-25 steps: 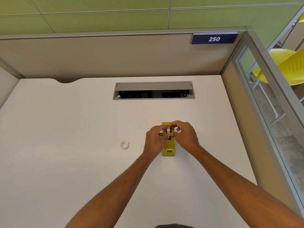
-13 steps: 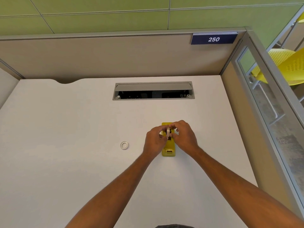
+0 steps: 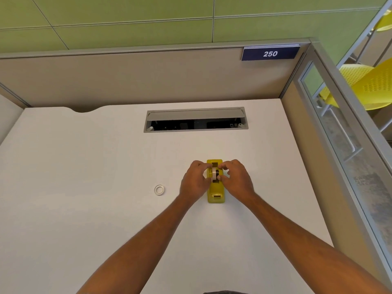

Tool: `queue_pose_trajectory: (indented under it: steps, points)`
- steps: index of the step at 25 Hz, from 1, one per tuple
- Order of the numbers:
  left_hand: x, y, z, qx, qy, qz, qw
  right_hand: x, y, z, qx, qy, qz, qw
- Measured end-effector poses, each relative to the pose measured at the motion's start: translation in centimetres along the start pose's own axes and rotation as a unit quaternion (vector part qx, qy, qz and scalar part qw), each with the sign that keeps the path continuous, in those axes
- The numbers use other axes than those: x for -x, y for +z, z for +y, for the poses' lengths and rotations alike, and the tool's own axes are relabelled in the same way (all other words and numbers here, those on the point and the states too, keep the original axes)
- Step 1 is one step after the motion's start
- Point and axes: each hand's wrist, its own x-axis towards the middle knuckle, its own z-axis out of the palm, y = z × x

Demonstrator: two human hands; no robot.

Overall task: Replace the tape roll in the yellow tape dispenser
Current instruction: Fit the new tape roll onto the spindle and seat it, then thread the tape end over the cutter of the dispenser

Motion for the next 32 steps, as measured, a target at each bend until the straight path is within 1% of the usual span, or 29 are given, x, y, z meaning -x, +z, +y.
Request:
queue_pose_trajectory:
  steps: [5,9,11,17,21,25,32]
  points:
    - [-0.6,-0.8,0.4,-0.054,0.028,-0.028,0.998,1.5,0.9,0.3,-0.041,0.022,0.012,0.999]
    - [-1.2,-1.1,0.9,-0.136,0.056,-0.045,0.988,2.0,1.7,-0.1,-0.055,0.046,0.009,0.997]
    - [-1.5,-1.2,1.0,-0.155,0.061,-0.051,0.985,2.1,1.8,-0.4,-0.059,0.057,0.01,0.997]
    - [-2.3,-1.4,1.5,-0.192,0.088,-0.073,0.975,1.9,2.0,-0.5,-0.025,0.048,0.018,0.998]
    - [-3.0,-1.5,1.7,-0.22,0.101,-0.08,0.967,1.8,2.2,-0.3,-0.012,0.042,0.041,0.998]
    - [-3.5,-1.8,1.8,-0.226,0.102,-0.087,0.965,1.6,2.5,-0.3,-0.006,0.047,0.063,0.997]
    - [-4.5,-2.2,2.1,-0.174,0.084,-0.084,0.978,1.8,3.3,-1.2,-0.013,0.077,0.094,0.993]
